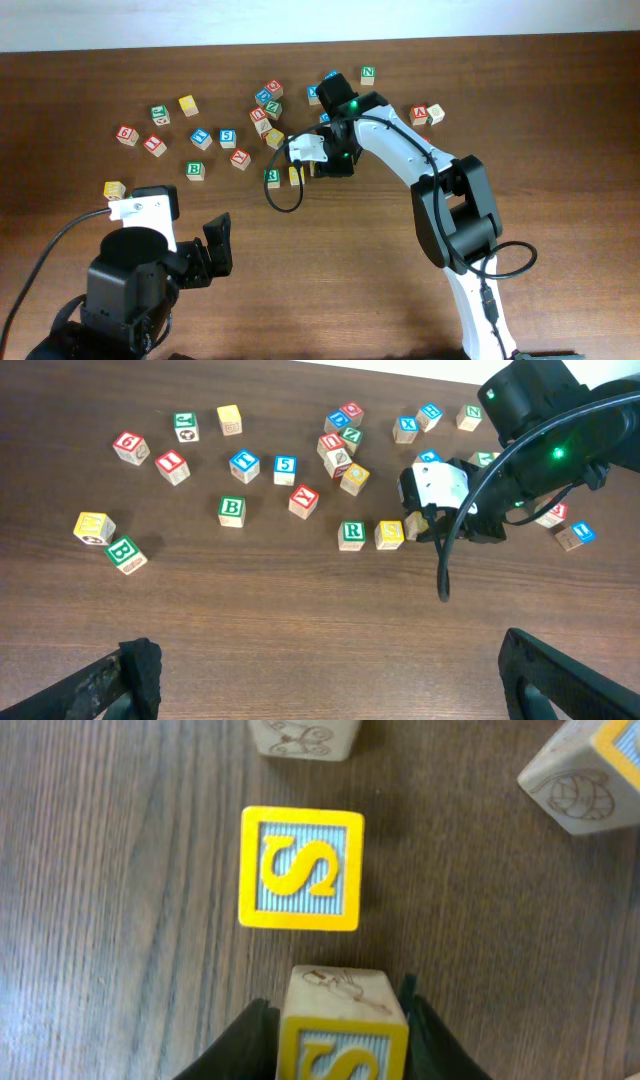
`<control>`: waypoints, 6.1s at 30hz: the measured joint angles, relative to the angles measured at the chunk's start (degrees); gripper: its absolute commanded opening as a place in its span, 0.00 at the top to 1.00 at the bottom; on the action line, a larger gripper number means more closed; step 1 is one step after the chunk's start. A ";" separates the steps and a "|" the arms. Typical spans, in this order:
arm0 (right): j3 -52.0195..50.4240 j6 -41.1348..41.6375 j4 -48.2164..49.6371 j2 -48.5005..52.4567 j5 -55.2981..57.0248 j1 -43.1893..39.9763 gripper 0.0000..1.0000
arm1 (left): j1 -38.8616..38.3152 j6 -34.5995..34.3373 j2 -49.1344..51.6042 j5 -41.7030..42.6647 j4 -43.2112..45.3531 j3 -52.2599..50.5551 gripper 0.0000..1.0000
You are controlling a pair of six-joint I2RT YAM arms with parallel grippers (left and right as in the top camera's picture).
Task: Spell out RSS
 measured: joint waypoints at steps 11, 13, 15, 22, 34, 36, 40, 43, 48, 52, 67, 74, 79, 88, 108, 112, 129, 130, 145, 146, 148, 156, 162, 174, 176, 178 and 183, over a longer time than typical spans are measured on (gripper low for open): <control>0.04 1.38 -1.36 0.00 -0.17 0.31 0.73 | 0.00 0.00 0.00 0.00 0.00 0.00 0.01; 0.04 1.60 -1.36 0.00 -0.17 0.31 0.73 | 0.00 0.00 0.00 0.00 0.00 0.00 0.01; 0.04 2.25 -1.36 0.00 -0.17 0.31 0.73 | 0.00 0.00 0.00 0.00 0.00 0.00 0.01; 0.09 3.02 -1.16 0.00 -0.20 0.33 0.23 | 0.00 0.00 0.00 0.00 0.00 0.00 0.01; 31.58 19.58 -34.69 -2.38 -4.72 0.33 0.02 | -0.02 0.00 0.00 0.00 -0.04 0.00 0.01; 36.33 28.65 -40.09 -3.56 -5.11 0.31 0.02 | 0.00 0.00 0.00 0.00 -0.04 0.00 0.01; 37.59 44.00 -45.27 -4.52 -5.27 0.07 0.02 | 0.00 0.00 0.00 0.00 -0.02 0.00 0.01; 37.59 49.79 -45.27 -4.52 -5.25 -0.48 0.02 | 0.00 0.00 0.00 0.00 -0.02 0.00 0.01; 35.43 54.47 -45.13 -8.31 0.33 -1.25 0.02 | 0.00 0.00 0.00 0.00 -0.04 0.00 0.01; 28.41 55.36 -45.27 -17.25 6.43 -1.68 0.02 | 0.00 0.00 0.00 0.00 0.02 0.00 0.01; 14.60 62.82 -36.24 -17.68 4.79 -8.59 0.01 | 0.00 0.00 0.00 0.02 0.37 0.00 0.01; 14.58 63.63 -35.45 -17.68 4.31 -8.59 0.96 | 0.00 0.02 0.15 0.31 1.66 0.00 0.32; 14.58 68.54 -31.04 -17.64 4.09 -8.59 0.96 | 0.00 -0.42 10.01 0.46 8.33 0.02 1.00; 14.47 70.51 -26.88 -12.22 3.93 -8.59 0.96 | 9.05 -0.44 44.33 16.35 28.22 -0.09 1.00; 4.66 75.01 -16.72 -4.48 4.61 -8.09 0.96 | 20.72 -1.36 65.11 30.49 35.74 -0.11 1.00; 4.61 75.03 -16.06 -4.48 4.61 -6.54 0.96 | 18.38 -1.33 68.02 29.90 36.63 -0.11 1.00; -4.46 75.06 -1.68 -4.28 4.63 -1.55 0.96 | 15.69 -1.36 68.81 24.85 38.82 -0.11 1.00; -5.05 75.06 -0.76 -4.28 4.63 -1.16 0.96 | 15.45 -1.40 68.81 24.74 38.99 -0.11 1.00; -5.99 76.28 2.12 -4.28 4.61 -0.70 0.96 | 12.85 -5.03 68.81 24.83 40.24 -0.11 1.00; -5.99 76.11 2.25 -4.28 4.61 -0.70 0.96 | 12.74 -5.42 68.81 24.87 40.28 -0.11 1.00; -5.99 75.84 2.56 -4.28 4.61 -0.70 0.96 | 12.33 -6.05 68.81 24.90 40.54 -0.11 1.00; -5.99 74.55 2.49 -4.28 4.50 -0.70 0.96 | 10.97 -8.96 68.81 24.90 40.72 -0.11 1.00; -5.99 74.31 1.29 -4.28 4.11 -0.70 0.96 | 10.56 -12.24 68.81 24.90 40.70 -0.11 1.00; -5.99 72.83 -1.99 -4.28 1.49 -0.70 0.96 | 8.68 -15.93 68.81 24.87 40.70 -0.11 1.00; -5.99 72.78 -2.29 -4.28 1.33 -0.70 0.96 | 8.68 -16.41 68.81 24.87 40.70 -0.11 1.00; -5.99 72.70 -2.47 -4.28 1.36 -0.70 0.96 | 8.68 -17.00 68.81 24.87 40.68 -0.11 1.00; -5.99 71.69 -1.49 -4.28 2.91 -0.70 0.96 | 8.46 -18.29 68.81 24.85 40.70 -0.11 1.00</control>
